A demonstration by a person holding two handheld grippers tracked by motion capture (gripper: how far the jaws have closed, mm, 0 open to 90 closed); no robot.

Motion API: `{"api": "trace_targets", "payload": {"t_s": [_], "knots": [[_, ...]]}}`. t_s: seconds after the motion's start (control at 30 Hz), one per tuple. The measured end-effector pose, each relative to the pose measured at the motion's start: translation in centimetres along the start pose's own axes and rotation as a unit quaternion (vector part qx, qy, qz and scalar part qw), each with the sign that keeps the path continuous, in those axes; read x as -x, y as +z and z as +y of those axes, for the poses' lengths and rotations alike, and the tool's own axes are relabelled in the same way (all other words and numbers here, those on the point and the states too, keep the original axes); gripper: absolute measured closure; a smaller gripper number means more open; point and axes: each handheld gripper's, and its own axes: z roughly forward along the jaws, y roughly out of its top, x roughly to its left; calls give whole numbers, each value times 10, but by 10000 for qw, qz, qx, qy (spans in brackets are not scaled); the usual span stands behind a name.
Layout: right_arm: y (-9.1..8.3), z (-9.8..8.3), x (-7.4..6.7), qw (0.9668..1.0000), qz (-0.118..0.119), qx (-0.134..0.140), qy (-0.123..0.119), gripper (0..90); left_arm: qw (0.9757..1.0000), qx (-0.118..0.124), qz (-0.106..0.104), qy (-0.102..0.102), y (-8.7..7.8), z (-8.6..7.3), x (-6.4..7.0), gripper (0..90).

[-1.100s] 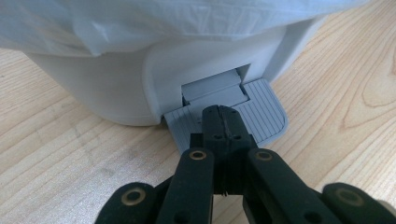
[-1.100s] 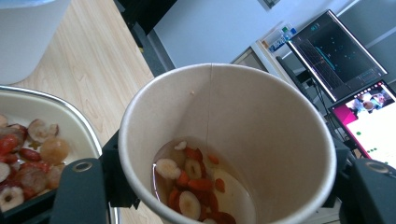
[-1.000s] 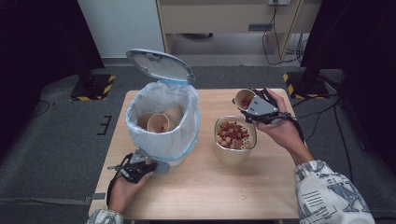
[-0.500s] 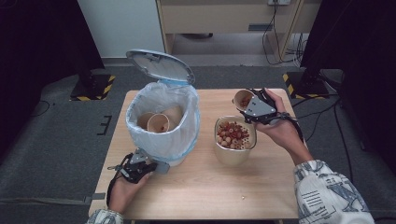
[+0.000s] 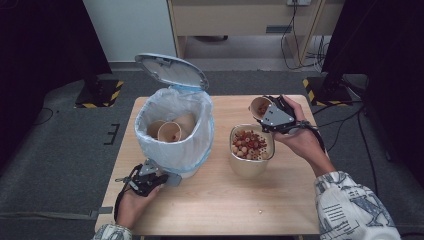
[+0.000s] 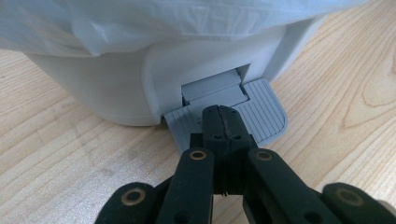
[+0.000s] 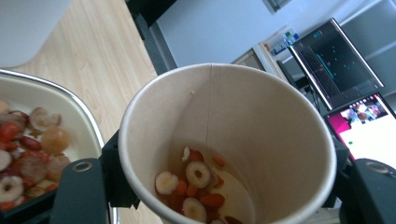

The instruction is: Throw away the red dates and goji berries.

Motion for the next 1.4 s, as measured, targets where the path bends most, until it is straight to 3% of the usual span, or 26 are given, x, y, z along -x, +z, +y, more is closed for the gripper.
{"api": "trace_targets", "payload": {"t_s": [0.33, 0.57, 1.1, 1.4], "knots": [[-1, 2, 1, 9998, 12, -13, -201, 301, 10000, -1, 5, 2, 0, 0, 0, 900], [4, -1, 16, 9999, -14, 0, -163, 300, 10000, 3, -1, 4, 0, 0, 0, 900], [-22, 11, 36, 9991, -176, 107, -371, 299, 10000, 3, 17, 1, 0, 0, 1, 900], [-31, 24, 43, 9977, -206, 109, -644, 299, 10000, 3, 11, -3, 0, 0, 0, 900]]}}
